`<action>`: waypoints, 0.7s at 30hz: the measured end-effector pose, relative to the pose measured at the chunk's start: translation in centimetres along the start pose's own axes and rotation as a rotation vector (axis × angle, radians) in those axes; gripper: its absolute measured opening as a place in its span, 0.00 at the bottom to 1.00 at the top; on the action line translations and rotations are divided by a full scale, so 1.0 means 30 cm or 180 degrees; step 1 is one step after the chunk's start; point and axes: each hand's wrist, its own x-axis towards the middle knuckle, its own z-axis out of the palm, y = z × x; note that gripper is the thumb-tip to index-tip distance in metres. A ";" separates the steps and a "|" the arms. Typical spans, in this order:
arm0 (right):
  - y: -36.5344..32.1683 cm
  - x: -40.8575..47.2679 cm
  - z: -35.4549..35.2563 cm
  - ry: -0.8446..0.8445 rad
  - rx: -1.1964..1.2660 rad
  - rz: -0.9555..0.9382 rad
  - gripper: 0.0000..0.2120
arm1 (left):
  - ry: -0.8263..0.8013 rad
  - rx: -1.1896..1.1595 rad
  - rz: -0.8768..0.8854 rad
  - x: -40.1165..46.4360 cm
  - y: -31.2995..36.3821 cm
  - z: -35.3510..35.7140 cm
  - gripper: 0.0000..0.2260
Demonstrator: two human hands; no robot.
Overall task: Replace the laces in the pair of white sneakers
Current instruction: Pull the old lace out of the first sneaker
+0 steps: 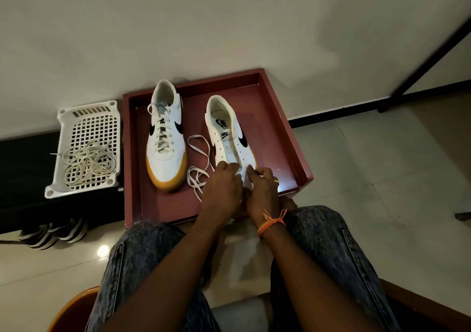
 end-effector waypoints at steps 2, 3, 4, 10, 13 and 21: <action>0.017 0.010 -0.001 -0.0032 0.0189 0.0047 0.24 | -0.0060 -0.0027 -0.0071 0.008 0.005 0.010 0.11; 0.020 0.017 -0.003 -0.0064 0.0264 0.0090 0.23 | -0.0040 -0.0089 -0.0095 0.009 0.005 0.014 0.10; 0.022 0.023 -0.005 -0.0083 0.0304 0.0102 0.22 | 0.0005 -0.0143 -0.0125 0.013 0.006 0.014 0.10; 0.029 0.045 -0.010 -0.0310 0.0289 0.0174 0.24 | -0.0171 0.0009 -0.0299 0.083 -0.036 0.003 0.06; 0.041 0.056 -0.020 -0.0429 0.0276 0.0281 0.27 | -0.0468 0.0277 -0.0049 0.106 -0.035 0.009 0.08; 0.034 0.049 -0.019 -0.0331 0.0105 0.0073 0.28 | -0.0430 0.0170 0.0207 0.095 -0.093 0.050 0.12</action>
